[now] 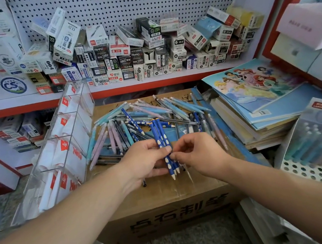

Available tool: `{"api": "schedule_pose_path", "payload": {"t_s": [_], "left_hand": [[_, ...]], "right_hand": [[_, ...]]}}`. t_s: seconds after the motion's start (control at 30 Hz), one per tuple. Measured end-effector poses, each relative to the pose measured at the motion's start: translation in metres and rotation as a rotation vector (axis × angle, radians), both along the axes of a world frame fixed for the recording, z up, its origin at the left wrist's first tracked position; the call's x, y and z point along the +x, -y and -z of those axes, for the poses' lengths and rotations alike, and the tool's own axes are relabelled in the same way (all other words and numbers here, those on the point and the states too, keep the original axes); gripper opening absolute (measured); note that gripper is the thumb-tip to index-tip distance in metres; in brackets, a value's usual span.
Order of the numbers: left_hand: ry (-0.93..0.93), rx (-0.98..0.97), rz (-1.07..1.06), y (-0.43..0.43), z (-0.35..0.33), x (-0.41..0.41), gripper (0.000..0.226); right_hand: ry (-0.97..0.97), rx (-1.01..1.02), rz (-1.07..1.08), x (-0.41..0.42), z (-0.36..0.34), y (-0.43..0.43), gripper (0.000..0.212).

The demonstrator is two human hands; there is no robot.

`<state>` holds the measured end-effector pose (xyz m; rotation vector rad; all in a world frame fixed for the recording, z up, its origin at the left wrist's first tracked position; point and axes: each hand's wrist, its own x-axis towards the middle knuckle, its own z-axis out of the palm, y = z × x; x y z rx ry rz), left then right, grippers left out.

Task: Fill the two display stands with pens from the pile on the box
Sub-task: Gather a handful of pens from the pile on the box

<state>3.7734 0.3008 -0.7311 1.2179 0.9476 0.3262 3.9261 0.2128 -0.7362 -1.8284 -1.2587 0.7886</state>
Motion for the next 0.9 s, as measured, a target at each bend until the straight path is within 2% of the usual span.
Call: {"api": "schedule_pose_path", "payload": {"t_s": [0.13,0.23,0.37,0.43,0.73,0.9], "left_hand": [[-0.025,0.023,-0.007,-0.001,0.002,0.006,0.016],[-0.03,0.041,-0.013,-0.003,0.003,0.01,0.019],[-0.024,0.049,0.003,-0.005,0.001,0.013,0.023],[-0.032,0.066,0.027,-0.005,0.0,0.012,0.026],[-0.037,0.089,0.086,-0.003,0.001,0.003,0.026],[-0.044,0.11,0.087,-0.005,0.003,0.0,0.027]], "right_hand": [[-0.025,0.007,0.024,0.002,0.001,0.001,0.017],[0.01,-0.014,0.036,0.012,0.0,-0.001,0.013],[0.356,-0.057,0.202,0.051,0.004,-0.003,0.003],[0.429,-0.109,0.25,0.068,0.011,-0.003,0.005],[0.538,-0.342,0.278,0.073,0.02,-0.026,0.021],[0.521,-0.42,0.287,0.071,0.021,-0.036,0.031]]}}
